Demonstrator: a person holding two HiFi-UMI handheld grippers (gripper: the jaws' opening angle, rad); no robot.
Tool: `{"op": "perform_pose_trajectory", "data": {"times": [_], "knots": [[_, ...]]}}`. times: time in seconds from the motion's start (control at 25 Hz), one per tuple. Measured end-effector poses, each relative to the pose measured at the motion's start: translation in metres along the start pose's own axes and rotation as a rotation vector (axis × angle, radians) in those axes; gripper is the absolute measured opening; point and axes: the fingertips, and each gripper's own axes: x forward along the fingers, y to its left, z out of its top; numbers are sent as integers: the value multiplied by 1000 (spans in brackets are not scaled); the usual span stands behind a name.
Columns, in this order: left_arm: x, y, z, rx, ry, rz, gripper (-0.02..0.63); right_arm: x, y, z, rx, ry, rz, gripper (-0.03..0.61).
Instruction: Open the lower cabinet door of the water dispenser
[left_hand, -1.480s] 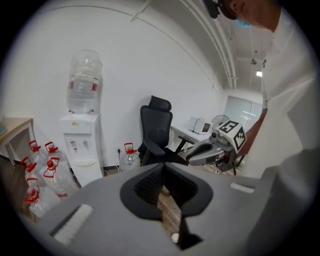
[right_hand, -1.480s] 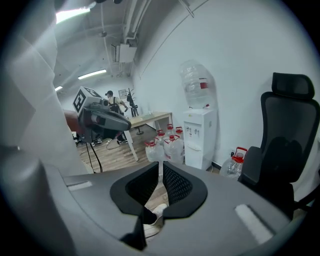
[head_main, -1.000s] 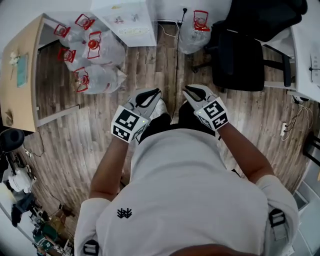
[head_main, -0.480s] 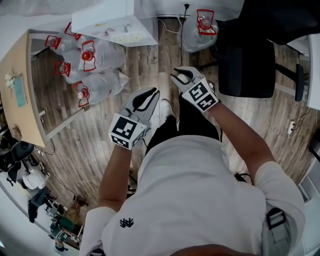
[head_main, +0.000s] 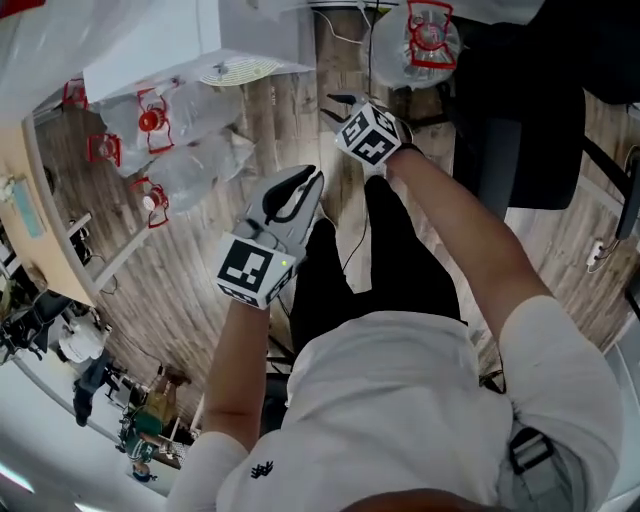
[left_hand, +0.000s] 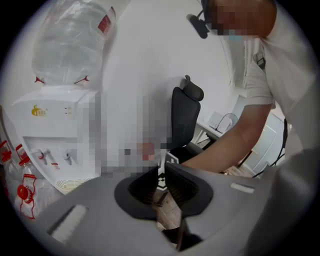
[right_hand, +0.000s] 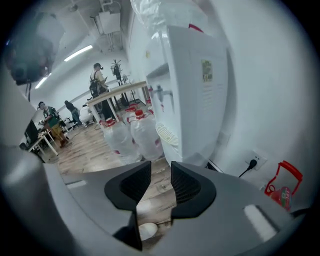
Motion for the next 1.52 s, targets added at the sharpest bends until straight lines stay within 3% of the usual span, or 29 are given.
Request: {"op": "perform_pose_trajectory", "data": {"times": [0.28, 0.52, 0.68, 1.16, 1.52], "knots": [[38, 33, -22, -15, 33, -19, 61, 100, -48, -28, -86, 73, -2, 127], [48, 56, -49, 50, 43, -23, 61, 158, -71, -36, -161, 122, 2, 143], [44, 66, -56, 44, 32, -38, 61, 189, -84, -34, -182, 147, -3, 151], [39, 83, -68, 6, 9, -41, 61, 240, -106, -31, -249, 196, -22, 179], [25, 89, -72, -9, -17, -41, 61, 244, -111, -26, -219, 210, -80, 175]]}}
